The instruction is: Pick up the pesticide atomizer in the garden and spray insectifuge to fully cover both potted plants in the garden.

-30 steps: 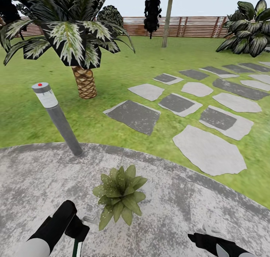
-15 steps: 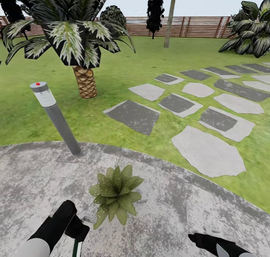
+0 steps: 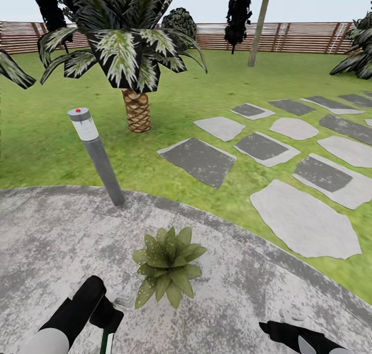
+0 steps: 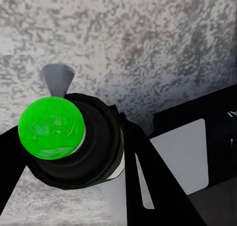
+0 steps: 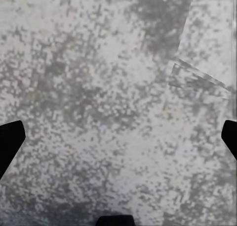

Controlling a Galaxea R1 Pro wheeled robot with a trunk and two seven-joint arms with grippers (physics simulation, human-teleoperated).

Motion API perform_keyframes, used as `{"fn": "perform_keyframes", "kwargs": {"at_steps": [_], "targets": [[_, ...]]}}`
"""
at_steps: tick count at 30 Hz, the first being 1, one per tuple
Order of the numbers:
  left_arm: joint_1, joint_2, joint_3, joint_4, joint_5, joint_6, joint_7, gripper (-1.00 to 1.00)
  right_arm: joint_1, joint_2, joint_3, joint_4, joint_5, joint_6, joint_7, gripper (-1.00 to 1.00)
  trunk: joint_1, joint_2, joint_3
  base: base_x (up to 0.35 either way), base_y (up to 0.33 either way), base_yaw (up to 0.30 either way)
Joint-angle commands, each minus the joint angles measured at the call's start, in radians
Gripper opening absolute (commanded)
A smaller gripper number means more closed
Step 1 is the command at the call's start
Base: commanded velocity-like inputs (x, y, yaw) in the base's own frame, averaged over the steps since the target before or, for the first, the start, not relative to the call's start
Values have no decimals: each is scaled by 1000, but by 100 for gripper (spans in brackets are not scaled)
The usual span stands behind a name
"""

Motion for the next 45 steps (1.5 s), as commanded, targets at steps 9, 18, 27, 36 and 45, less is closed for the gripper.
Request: {"fn": "perform_keyframes", "kwargs": {"at_steps": [9,18,27,36,45], "targets": [[0,1,-3,-1,-10,3,-10,-100,0,0,-1,-1,-8,5,5,100,0,0,-1,0,-322,10],[0,1,-3,-2,-10,2,-10,-100,0,0,0,-1,-8,5,5,100,0,0,-1,0,-157,206],[0,1,-3,-2,-10,4,-10,-100,0,0,-2,-1,-8,5,5,100,0,0,-1,1,-5,254],[0,2,-1,-1,-10,3,-10,-100,0,0,-1,-1,-8,5,5,100,0,0,-1,195,-182,147],[-1,2,-1,-1,-10,3,-10,-100,0,0,-2,-1,-8,4,4,100,0,0,-2,221,-243,33]]}}
